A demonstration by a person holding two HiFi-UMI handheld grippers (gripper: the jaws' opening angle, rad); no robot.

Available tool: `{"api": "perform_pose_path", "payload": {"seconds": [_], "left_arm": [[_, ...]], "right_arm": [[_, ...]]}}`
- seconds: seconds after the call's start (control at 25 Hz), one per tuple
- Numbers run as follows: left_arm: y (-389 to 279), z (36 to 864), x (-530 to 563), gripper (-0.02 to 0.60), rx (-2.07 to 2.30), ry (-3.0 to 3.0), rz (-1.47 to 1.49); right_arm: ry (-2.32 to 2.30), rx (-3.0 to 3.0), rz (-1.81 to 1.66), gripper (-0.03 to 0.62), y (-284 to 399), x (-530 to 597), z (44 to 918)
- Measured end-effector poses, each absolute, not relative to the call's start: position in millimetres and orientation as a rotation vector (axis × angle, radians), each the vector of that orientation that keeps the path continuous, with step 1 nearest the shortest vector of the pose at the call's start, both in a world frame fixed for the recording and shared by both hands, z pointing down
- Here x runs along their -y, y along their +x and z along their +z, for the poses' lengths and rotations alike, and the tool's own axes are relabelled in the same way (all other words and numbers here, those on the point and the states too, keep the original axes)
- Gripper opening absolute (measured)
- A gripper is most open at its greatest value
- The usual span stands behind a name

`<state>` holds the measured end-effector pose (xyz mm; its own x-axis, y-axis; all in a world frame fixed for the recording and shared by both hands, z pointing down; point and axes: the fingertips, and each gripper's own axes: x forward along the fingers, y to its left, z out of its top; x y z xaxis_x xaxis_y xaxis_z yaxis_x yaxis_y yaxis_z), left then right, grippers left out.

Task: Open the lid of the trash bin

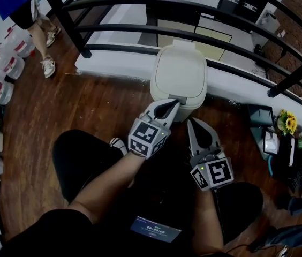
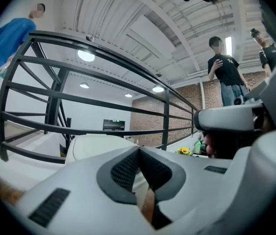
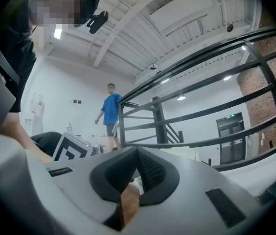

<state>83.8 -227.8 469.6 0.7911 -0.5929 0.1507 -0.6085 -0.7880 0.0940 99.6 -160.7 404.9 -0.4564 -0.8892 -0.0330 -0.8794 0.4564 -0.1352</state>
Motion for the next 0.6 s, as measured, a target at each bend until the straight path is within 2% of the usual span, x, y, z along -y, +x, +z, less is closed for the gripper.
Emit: {"api": "perform_pose_path", "payload": {"seconds": [0.6], "left_arm": [[93,502,249,0.037,1.028,2.832,0.247]], "right_arm": [[-1.614,-2.589,-0.183,0.002,100,167,418]]}}
